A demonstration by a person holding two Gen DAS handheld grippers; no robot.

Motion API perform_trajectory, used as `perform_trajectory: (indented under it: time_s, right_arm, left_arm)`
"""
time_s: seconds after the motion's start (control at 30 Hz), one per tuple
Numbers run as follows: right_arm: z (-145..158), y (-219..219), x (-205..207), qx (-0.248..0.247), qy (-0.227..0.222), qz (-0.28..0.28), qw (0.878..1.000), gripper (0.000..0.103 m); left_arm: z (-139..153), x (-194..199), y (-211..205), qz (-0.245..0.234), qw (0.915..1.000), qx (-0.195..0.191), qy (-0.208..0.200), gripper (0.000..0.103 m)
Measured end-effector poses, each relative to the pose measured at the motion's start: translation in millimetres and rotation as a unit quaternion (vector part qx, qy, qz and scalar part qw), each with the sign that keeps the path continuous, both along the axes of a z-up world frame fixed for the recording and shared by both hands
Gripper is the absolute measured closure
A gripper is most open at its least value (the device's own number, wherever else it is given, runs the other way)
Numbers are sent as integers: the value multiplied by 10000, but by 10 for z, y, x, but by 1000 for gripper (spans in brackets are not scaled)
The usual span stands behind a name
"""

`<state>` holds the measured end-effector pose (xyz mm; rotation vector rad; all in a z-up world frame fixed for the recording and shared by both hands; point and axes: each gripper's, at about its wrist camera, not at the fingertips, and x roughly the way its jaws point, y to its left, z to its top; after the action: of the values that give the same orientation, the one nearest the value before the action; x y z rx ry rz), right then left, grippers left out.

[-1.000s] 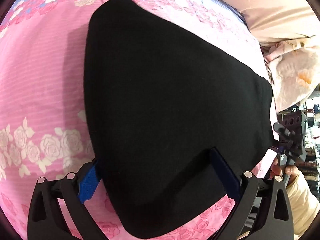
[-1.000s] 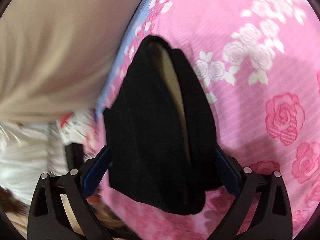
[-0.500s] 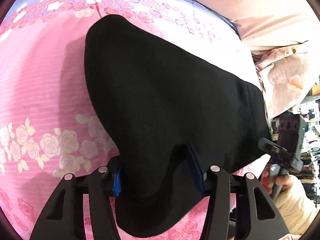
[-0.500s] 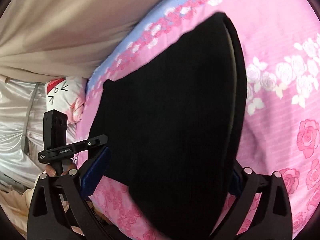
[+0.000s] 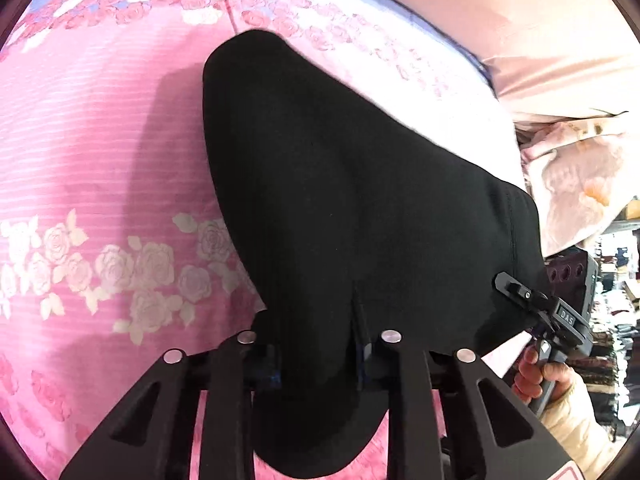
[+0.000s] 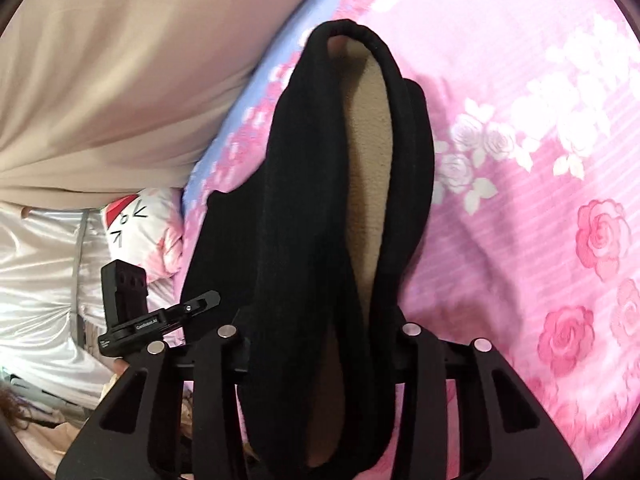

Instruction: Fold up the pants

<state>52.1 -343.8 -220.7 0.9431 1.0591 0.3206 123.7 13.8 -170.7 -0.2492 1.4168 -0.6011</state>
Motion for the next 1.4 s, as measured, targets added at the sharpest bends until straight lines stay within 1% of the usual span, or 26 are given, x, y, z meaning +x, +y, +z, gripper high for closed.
perform_trajectory:
  time_s: [0.1,0.17,0.23,0.27,0.3,0.33,0.37,0.43,0.47,0.5,0.53,0.57,0.6,0.63,0.67,0.7,0.77,0.87,0.97,1.07,1.1,1.2,1.23,1.3,1.33,1.4]
  right_arm:
    - [175,48,-142,-29,9,226,9997,65]
    - [212,105,-373,-119,88,475,9988,65]
    - [40,131,-615,-148,397,616,9972,65]
    - [-74,134,-717,-257,527,688,9959,61]
    - [-233,146,-811,-401,695,725,9941,49]
    - [-332,126,-867,-480,776,698,9934,47]
    - [-375,76,-936,-305,505,521,9969,44]
    - [-386,46,-937,-129,551,343,9978,41]
    - [-384,50,-927,-120,566,327,9978,40]
    - [-373,45,-922,-210,548,352,9977,50]
    - [-381,11,-927,-279,536,427,9973,57]
    - [-385,52,-924,-232,574,429,9972,61]
    - [-355,50,-923,-227,575,417,9972,63]
    - [-281,63,-919,-343,531,460,9969,64]
    - [-218,65,-953,-397,488,481,9969,65]
    - [-203,101,-937,-385,483,457,9970,65]
    - [-67,55,-957,-307,462,382,9977,65]
    - [140,21,-925,-250,401,353,9983,65]
    - [430,77,-850,-302,263,389,9984,65]
    - [721,112,-746,-330,34,441,9985,65]
    - [834,137,-693,-380,-65,452,9982,65]
    - [1203,151,-510,-489,-486,459,9966,65]
    - [1293,233,-419,-529,-585,449,9959,65]
    - [1572,259,-228,-581,-957,439,9927,65]
    - [1689,253,-138,-630,-1127,449,9906,65]
    - [1876,235,41,-696,-1420,443,9864,65]
  left_arm:
    - [181,-163,100,-187,9998,-74,-70,84]
    - [265,-400,162,-355,9994,-54,-32,84]
    - [224,-647,224,-457,9989,-32,124,84]
    - [177,-758,240,-507,9986,28,179,83]
    - [43,-955,245,-616,9976,200,264,81]
    - [-59,-1054,246,-642,9970,324,282,79]
    - [-189,-1163,260,-521,9971,493,248,68]
    - [-234,-1206,311,-104,9984,539,101,48]
    - [-239,-1198,333,99,9975,693,31,30]
    - [-248,-1182,367,295,9962,815,-31,24]
    - [-280,-1165,383,399,9960,799,18,24]
    - [-285,-1150,369,424,9960,788,17,25]
    - [-275,-1139,315,327,9963,788,-41,46]
    - [-253,-1153,324,129,9977,659,-28,67]
    - [-208,-1141,257,40,9984,558,31,78]
    - [-160,-1142,224,28,9979,649,24,82]
    - [-76,-1142,182,-30,9975,702,-7,84]
    - [116,-1092,255,203,9992,321,131,86]
    - [380,-1052,313,256,9995,201,-8,86]
    - [767,-982,316,220,9990,198,-337,86]
    - [851,-1004,296,216,9987,198,-418,86]
    - [1189,-954,270,196,9961,245,-827,86]
    - [1316,-918,246,199,9945,251,-1001,86]
    - [1549,-810,179,238,9906,211,-1327,86]
    - [1686,-697,88,254,9886,209,-1466,86]
    - [1938,-519,82,269,9831,148,-1806,86]
